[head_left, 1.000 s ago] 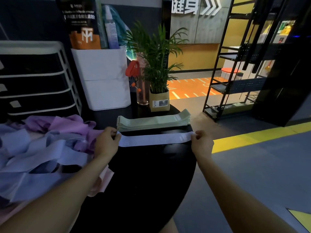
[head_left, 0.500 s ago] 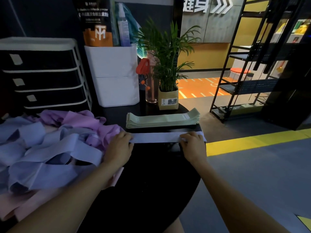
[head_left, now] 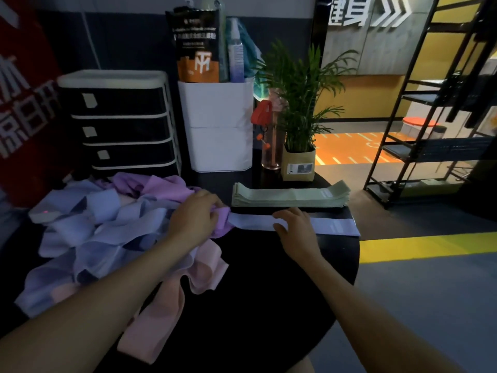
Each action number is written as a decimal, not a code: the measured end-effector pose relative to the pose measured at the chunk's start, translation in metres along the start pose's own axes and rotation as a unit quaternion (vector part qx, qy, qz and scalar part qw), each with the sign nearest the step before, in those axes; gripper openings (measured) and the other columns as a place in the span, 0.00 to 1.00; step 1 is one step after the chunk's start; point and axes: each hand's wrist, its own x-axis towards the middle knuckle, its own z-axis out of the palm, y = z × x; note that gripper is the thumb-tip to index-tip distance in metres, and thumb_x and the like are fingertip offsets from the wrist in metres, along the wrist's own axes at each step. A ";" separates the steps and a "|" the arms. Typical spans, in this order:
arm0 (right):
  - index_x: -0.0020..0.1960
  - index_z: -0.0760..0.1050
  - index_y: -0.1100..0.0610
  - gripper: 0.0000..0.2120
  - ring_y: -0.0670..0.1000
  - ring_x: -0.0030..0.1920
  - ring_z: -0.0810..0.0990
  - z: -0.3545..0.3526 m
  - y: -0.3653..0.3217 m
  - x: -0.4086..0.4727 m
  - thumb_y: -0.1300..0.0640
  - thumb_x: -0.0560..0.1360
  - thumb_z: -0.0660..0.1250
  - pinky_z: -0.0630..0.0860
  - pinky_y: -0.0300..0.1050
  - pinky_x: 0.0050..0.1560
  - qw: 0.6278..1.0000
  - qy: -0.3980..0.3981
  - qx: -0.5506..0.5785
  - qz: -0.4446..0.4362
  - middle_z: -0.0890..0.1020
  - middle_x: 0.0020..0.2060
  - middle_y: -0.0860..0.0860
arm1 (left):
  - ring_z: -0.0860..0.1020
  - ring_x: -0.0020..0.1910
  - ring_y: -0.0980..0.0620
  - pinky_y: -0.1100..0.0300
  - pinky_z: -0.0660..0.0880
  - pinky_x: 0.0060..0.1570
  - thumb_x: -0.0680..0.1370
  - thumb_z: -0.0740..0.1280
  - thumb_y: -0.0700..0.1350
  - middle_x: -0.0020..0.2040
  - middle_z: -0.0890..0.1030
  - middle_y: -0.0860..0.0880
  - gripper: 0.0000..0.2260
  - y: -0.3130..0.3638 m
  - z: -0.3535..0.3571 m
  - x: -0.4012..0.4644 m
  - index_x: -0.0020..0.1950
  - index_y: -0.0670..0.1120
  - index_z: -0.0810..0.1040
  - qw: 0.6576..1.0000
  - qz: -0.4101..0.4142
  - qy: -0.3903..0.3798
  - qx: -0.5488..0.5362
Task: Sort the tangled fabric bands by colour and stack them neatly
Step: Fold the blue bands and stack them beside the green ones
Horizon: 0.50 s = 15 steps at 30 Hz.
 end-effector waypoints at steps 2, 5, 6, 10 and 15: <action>0.60 0.77 0.59 0.13 0.56 0.59 0.72 0.011 -0.021 0.001 0.60 0.76 0.65 0.69 0.45 0.56 0.999 -0.025 0.029 -0.026 0.77 0.57 0.55 | 0.72 0.58 0.44 0.51 0.70 0.53 0.74 0.64 0.38 0.57 0.76 0.45 0.10 -0.005 -0.012 -0.010 0.54 0.44 0.78 0.998 -0.012 -0.018 0.057; 0.56 0.79 0.60 0.12 0.58 0.54 0.75 0.025 -0.052 -0.003 0.60 0.74 0.68 0.71 0.47 0.53 0.994 -0.067 0.058 -0.066 0.79 0.52 0.57 | 0.71 0.60 0.47 0.55 0.67 0.54 0.75 0.64 0.43 0.58 0.75 0.48 0.10 -0.013 -0.027 -0.026 0.55 0.48 0.78 0.992 -0.015 -0.042 0.117; 0.54 0.80 0.60 0.11 0.58 0.52 0.76 0.029 -0.060 -0.005 0.60 0.73 0.69 0.72 0.47 0.52 0.991 -0.080 0.065 -0.082 0.79 0.50 0.58 | 0.71 0.60 0.48 0.57 0.66 0.53 0.75 0.65 0.43 0.57 0.75 0.49 0.09 -0.015 -0.032 -0.031 0.54 0.49 0.79 0.992 -0.011 -0.037 0.124; 0.47 0.80 0.62 0.07 0.59 0.45 0.78 0.041 -0.087 -0.017 0.60 0.71 0.69 0.72 0.47 0.45 0.982 -0.123 0.069 -0.126 0.81 0.43 0.60 | 0.72 0.59 0.48 0.60 0.62 0.50 0.71 0.66 0.41 0.55 0.77 0.50 0.11 -0.025 -0.048 -0.050 0.52 0.49 0.80 0.993 0.005 -0.017 0.117; 0.47 0.78 0.66 0.11 0.58 0.43 0.77 0.051 -0.117 -0.029 0.58 0.71 0.72 0.69 0.47 0.43 0.973 -0.168 0.083 -0.133 0.80 0.42 0.61 | 0.72 0.60 0.49 0.60 0.62 0.52 0.72 0.67 0.42 0.55 0.77 0.50 0.10 -0.038 -0.056 -0.066 0.53 0.48 0.79 0.993 0.005 -0.033 0.109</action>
